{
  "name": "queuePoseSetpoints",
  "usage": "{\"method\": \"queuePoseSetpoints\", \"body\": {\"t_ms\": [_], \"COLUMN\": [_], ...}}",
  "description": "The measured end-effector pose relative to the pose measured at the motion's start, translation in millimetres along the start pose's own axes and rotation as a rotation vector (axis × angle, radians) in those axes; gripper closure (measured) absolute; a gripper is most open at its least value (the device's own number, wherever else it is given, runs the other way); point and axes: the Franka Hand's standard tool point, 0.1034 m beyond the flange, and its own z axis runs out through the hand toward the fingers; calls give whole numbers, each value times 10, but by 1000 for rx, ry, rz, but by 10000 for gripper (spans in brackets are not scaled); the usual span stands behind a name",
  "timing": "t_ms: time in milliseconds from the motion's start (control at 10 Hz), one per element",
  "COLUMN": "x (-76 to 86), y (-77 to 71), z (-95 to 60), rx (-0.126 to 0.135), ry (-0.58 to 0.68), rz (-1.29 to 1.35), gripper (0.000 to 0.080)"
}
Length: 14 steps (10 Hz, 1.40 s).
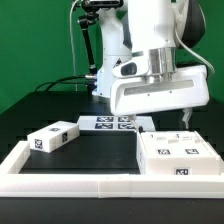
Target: Assemble cabinet
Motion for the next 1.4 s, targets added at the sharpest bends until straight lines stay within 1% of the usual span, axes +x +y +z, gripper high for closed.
{"method": "queuePoseSetpoints", "body": {"t_ms": [100, 200, 300, 600, 800, 1000, 1200, 1300, 1400], "x": [-17, -16, -13, -25, -28, 34, 57, 55, 55], "y": [-25, -8, 11, 21, 91, 81, 33, 13, 15], "z": [71, 175, 236, 244, 282, 297, 310, 316, 319], "rx": [4, 5, 7, 6, 4, 6, 9, 10, 10], "ry": [-1, 14, 16, 14, 11, 19, 21, 21, 20], "rz": [-5, -9, -24, -33, -27, -25, -32, -36, -36], "gripper": [2, 2, 2, 2, 2, 2, 2, 70, 209]}}
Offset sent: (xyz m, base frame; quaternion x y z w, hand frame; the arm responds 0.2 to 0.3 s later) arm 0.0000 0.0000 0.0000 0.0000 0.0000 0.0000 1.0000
